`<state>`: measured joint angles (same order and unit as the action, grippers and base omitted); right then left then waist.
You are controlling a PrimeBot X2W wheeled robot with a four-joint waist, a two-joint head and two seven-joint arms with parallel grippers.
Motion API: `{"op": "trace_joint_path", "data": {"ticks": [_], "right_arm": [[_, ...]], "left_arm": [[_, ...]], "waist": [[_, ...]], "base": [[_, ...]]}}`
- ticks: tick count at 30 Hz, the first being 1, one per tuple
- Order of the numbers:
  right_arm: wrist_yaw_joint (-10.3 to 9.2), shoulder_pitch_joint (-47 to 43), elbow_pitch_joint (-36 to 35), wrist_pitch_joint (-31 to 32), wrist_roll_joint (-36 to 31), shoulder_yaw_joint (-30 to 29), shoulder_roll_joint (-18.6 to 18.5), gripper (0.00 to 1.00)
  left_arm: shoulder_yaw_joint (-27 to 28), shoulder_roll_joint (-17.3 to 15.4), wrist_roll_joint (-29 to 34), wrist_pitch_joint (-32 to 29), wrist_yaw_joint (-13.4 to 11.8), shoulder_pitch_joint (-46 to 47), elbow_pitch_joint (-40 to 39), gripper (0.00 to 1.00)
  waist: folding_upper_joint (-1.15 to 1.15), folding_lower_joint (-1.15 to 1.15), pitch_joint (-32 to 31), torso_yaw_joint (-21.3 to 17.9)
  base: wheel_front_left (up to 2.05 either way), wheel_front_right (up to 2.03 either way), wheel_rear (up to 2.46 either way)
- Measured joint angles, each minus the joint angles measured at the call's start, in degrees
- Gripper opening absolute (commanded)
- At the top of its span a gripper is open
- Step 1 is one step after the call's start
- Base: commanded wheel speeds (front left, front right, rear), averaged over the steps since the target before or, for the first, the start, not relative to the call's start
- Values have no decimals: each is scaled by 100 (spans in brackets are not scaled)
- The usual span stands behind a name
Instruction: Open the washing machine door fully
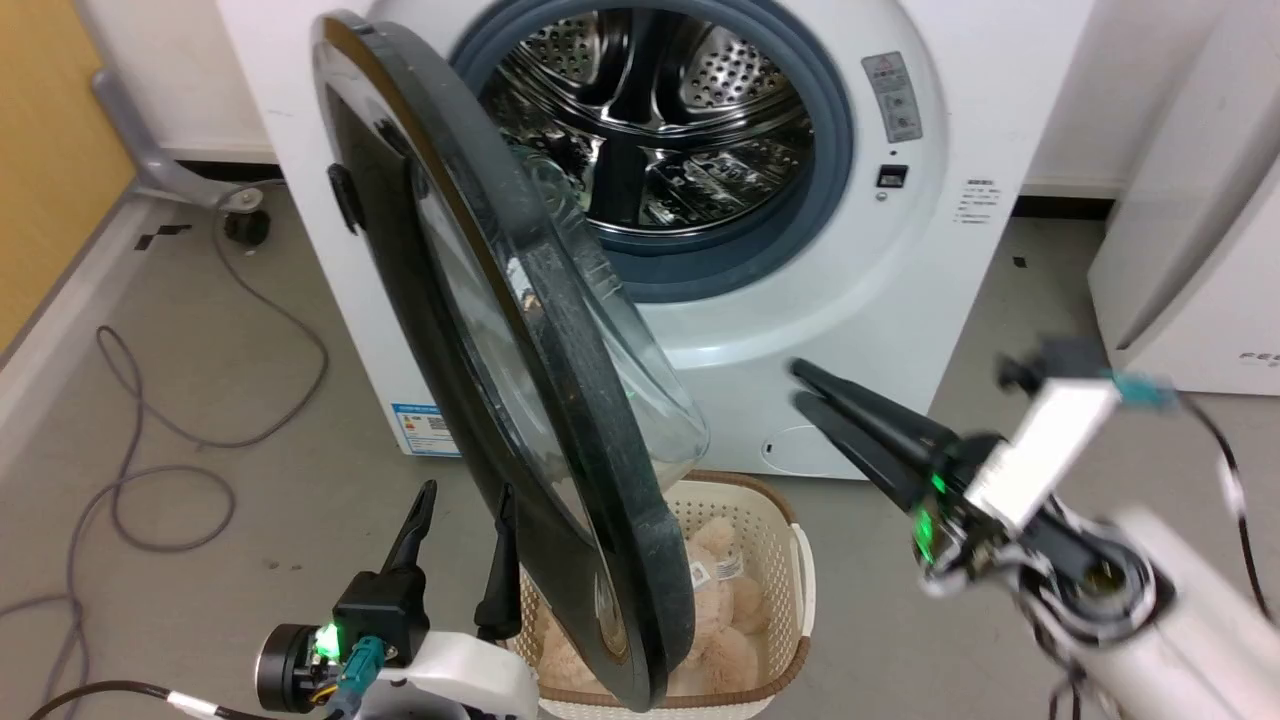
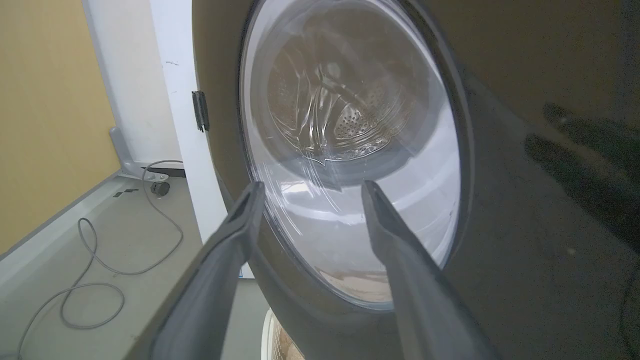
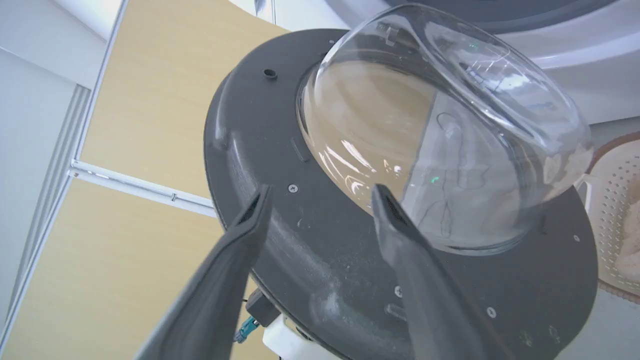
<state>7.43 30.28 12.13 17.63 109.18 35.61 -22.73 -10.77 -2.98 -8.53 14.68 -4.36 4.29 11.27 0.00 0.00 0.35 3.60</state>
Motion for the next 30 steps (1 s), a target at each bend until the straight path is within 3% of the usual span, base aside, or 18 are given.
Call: {"op": "trace_joint_path", "data": {"ticks": [8, 14, 18, 20, 25, 30], "right_arm": [[0, -1738, -422, -1489, -51, -905, 167, 100], [0, -2492, -337, -2816, -1022, -1134, 149, 100], [0, -2638, 330, -3214, -2374, -1229, 38, 100], [0, -2645, 654, -3236, -3183, -1715, 159, 100], [1, -2741, 805, -3242, -6138, -3522, 843, 100], [1, -3104, -57, -3243, -8723, -4568, 1717, 100]], "left_arm": [[96, -149, 45, 0, 82, -25, 86, 100], [235, -221, 29, 0, 109, -91, 125, 100], [319, -301, -23, 0, 151, -129, 137, 100], [358, -321, -30, 0, 152, -173, 145, 100], [393, -341, -36, 0, 154, -206, 167, 100], [404, -359, -73, 0, 154, -207, 220, 100]], "waist": [[0, 0, -18, -139], [0, 0, -50, -264], [0, 0, -66, -337], [0, 0, -73, -372], [0, 0, -86, -419], [0, 0, -96, -434]], "base": [[0, 0, 0], [0, 0, 0], [0, 0, 0], [0, 0, 0], [0, 0, 0], [0, 0, 0]]}}
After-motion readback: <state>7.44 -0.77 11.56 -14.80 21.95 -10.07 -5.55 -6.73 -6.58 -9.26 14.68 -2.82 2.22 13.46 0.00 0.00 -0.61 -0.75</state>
